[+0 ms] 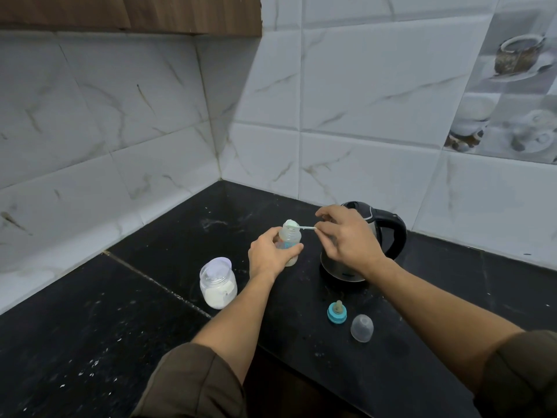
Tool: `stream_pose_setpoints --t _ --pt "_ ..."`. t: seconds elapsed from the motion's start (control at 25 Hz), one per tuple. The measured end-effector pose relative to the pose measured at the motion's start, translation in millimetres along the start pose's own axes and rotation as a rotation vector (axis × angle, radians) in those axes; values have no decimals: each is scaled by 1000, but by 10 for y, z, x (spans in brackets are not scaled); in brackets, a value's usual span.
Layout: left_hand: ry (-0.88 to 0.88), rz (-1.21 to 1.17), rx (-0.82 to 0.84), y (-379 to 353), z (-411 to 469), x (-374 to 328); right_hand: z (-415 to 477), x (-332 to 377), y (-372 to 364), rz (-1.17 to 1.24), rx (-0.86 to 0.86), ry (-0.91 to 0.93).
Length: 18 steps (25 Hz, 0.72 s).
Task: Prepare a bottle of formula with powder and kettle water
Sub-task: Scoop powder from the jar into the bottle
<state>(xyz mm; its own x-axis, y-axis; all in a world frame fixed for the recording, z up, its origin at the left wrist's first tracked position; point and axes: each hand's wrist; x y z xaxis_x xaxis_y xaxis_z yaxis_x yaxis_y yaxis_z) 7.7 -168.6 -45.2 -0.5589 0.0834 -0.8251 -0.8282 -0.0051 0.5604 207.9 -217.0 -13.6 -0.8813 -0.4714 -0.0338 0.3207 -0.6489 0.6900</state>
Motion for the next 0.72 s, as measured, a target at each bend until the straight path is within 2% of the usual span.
stream_pose_setpoints --t 0.48,0.6,0.72 --pt "-18 5 26 -85 11 -1 -85 -54 27 -31 -5 7" --pt "9 3 36 -113 12 50 -91 -43 37 95 -50 -154" --pt "46 4 57 -175 -1 166 -62 8 57 357 -69 -490"
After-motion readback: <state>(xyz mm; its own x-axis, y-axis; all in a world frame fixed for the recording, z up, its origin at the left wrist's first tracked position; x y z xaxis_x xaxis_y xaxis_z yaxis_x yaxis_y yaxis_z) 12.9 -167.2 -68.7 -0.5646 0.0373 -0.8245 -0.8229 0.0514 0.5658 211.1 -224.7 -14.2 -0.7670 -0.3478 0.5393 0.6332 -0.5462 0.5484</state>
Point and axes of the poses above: each hand's wrist, its own z-axis towards the middle knuckle, its own y-axis out of the back of the hand, x = y × z, and after that the axes turned 5 degrees about y, right-handed
